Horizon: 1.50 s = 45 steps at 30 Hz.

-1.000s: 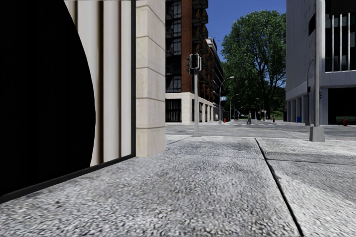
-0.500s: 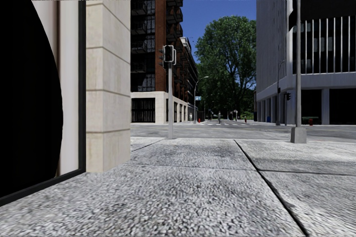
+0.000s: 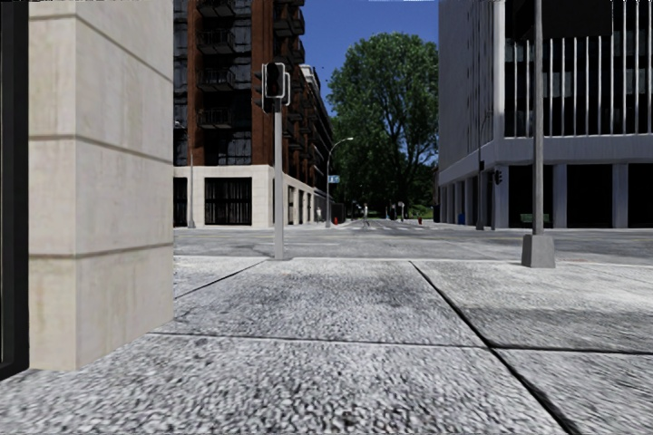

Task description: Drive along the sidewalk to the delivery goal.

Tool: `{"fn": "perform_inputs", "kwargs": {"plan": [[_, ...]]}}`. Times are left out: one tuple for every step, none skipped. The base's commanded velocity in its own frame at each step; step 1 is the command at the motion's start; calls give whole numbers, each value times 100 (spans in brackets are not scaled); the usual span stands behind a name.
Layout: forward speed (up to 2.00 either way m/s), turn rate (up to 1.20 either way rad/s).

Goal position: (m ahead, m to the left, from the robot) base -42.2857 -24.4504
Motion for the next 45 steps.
{"fn": "perform_inputs", "kwargs": {"plan": [[167, 0], [167, 0], [167, 0], [168, 0], [168, 0], [168, 0], [168, 0], [168, 0], [167, 0], [167, 0], [167, 0], [166, 0], [158, 0], [148, 0], [135, 0], [125, 0], [125, 0], [122, 0], [121, 0], [121, 0], [119, 0], [114, 0], [112, 0], [111, 0], [111, 0], [111, 0], [111, -11], [111, -33], [110, -49], [110, -61], [110, -66], [110, -66], [110, -67], [110, -71], [110, -73], [110, -73], [110, -74], [110, -74], [110, -74], [110, -74], [110, -74], [110, -74], [110, -74], [110, -74], [110, -74]]}}
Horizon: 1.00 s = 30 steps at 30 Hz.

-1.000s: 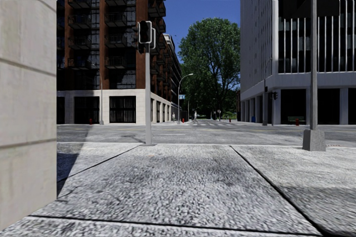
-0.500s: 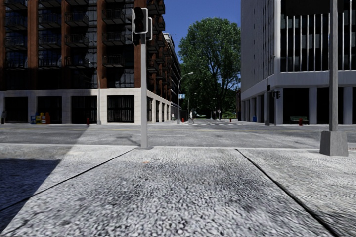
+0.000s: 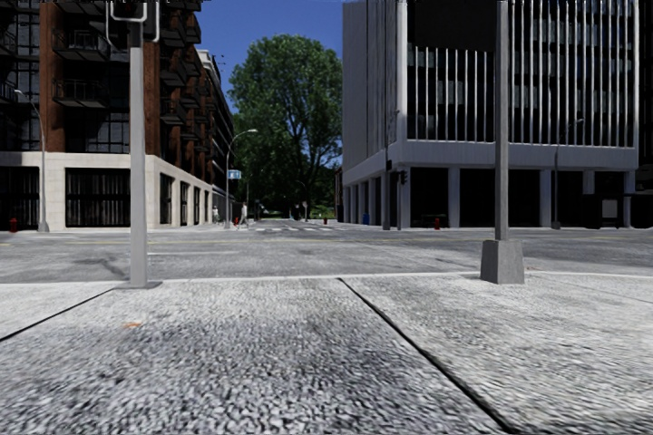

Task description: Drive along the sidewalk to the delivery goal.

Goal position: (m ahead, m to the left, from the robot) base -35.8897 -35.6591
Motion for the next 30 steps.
{"fn": "perform_inputs", "kwargs": {"plan": [[110, -74], [110, -74], [110, -74], [110, -74], [110, -74], [110, -74], [110, -74], [110, -74], [110, -74], [110, -74], [110, -74], [110, -74], [110, -74], [110, -74], [110, -74], [110, -74], [110, -74], [110, -74], [110, -74], [110, -74], [110, -74], [110, -74], [110, -74], [110, -74], [110, -74], [110, -74], [110, -74], [110, -74], [110, -74], [110, -74]]}}
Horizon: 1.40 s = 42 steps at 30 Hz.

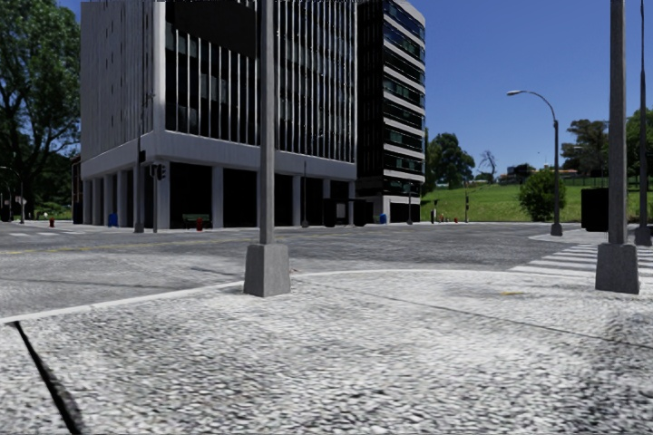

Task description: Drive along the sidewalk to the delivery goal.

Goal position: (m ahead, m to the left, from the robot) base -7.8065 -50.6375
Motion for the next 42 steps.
{"fn": "perform_inputs", "kwargs": {"plan": [[110, -74], [110, -74], [110, -74], [110, -74], [110, -74], [110, -74], [110, -74], [110, -74], [110, -74], [110, -74], [110, -74], [110, -74], [110, -74], [110, -74], [110, -74], [110, -74], [110, -74], [110, -74], [110, -74], [110, -74], [110, -74], [110, -74], [110, -74], [110, -74], [110, -74], [110, -74], [110, -74], [110, -74], [110, -74], [110, -74], [110, -74], [110, -74], [110, -74], [110, -74], [110, -74], [110, -74], [110, -74], [110, -74], [110, -72], [110, -56], [110, -8], [110, -2]]}}
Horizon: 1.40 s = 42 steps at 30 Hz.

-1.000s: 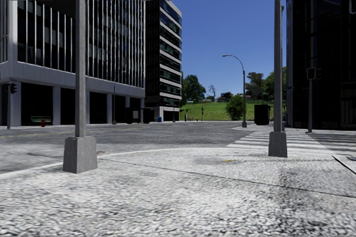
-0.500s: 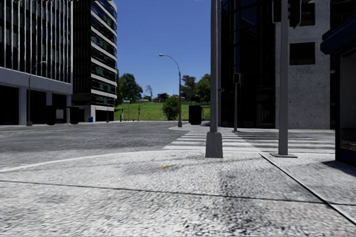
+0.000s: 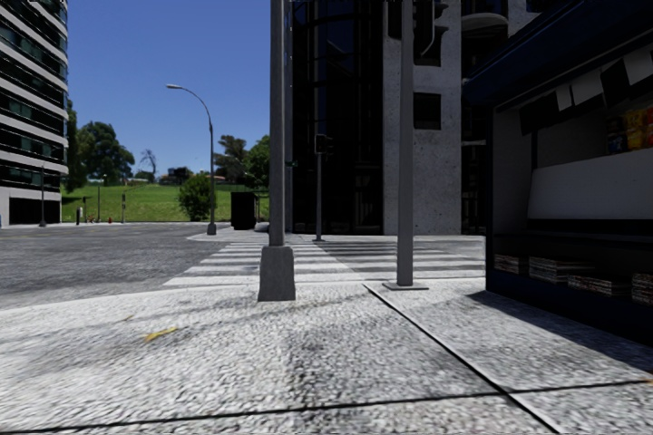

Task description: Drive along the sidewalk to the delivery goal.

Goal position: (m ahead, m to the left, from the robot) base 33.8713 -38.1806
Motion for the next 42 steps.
{"fn": "perform_inputs", "kwargs": {"plan": [[110, 0], [110, 0], [110, 0], [110, 0], [110, 0], [110, 0], [110, 0], [110, 0], [110, 0], [110, 0], [110, 0], [110, 0], [110, 0], [110, 0], [110, 0], [110, 0], [110, 0], [110, 0], [110, 0], [110, 0], [110, 0], [110, 0], [110, 0], [110, 0], [110, 0], [110, 0], [110, 0], [110, 0], [110, 0], [110, 0], [110, 0], [110, 0], [110, 0], [110, 0], [110, 0], [110, 0], [110, 0], [110, 0], [110, 0], [110, 0], [110, 0], [110, 0]]}}
